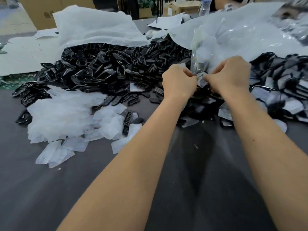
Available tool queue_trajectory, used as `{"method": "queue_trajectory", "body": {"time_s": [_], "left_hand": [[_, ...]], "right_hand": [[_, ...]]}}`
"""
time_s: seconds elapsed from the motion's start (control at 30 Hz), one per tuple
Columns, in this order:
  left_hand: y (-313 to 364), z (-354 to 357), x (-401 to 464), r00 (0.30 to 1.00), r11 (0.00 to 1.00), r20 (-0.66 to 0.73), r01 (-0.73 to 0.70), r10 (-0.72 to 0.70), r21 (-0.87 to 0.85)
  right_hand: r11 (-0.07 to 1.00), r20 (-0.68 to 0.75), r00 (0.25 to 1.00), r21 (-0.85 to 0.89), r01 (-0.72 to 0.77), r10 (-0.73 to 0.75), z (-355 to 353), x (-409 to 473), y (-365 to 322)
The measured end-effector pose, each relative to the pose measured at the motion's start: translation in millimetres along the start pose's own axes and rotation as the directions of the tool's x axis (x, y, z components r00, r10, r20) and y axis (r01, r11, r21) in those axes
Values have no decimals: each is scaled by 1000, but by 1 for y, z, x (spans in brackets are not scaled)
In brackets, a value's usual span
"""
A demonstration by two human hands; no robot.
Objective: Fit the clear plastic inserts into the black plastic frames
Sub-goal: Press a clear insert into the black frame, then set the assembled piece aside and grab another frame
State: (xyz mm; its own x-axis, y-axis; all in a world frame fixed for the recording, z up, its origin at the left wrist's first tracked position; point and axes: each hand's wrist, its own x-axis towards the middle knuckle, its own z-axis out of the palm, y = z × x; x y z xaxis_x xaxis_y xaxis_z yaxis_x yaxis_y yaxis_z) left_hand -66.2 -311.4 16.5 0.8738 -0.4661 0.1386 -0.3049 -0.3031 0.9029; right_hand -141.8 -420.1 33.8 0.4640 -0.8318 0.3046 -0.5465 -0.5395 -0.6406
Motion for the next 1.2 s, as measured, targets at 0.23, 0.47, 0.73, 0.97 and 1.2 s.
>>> {"method": "queue_trajectory", "body": {"time_s": [0.23, 0.47, 0.73, 0.97, 1.2], "left_hand": [[-14, -44, -15, 986, 992, -128, -95, 105, 83], [-56, -123, -26, 954, 943, -268, -41, 135, 329], [-98, -169, -39, 961, 881, -231, -27, 153, 473], [-95, -152, -6, 960, 675, -74, -133, 270, 726], [-91, -153, 15, 980, 743, -114, -46, 163, 668]], "right_hand": [[981, -86, 981, 64, 182, -176, 4, -14, -41], [894, 174, 877, 49, 446, -447, 65, -54, -96], [857, 233, 843, -70, 511, -484, 117, -76, -108], [919, 119, 912, 5, 394, -392, 115, -70, -98], [943, 87, 940, -16, 332, -329, 113, -72, -93]]}}
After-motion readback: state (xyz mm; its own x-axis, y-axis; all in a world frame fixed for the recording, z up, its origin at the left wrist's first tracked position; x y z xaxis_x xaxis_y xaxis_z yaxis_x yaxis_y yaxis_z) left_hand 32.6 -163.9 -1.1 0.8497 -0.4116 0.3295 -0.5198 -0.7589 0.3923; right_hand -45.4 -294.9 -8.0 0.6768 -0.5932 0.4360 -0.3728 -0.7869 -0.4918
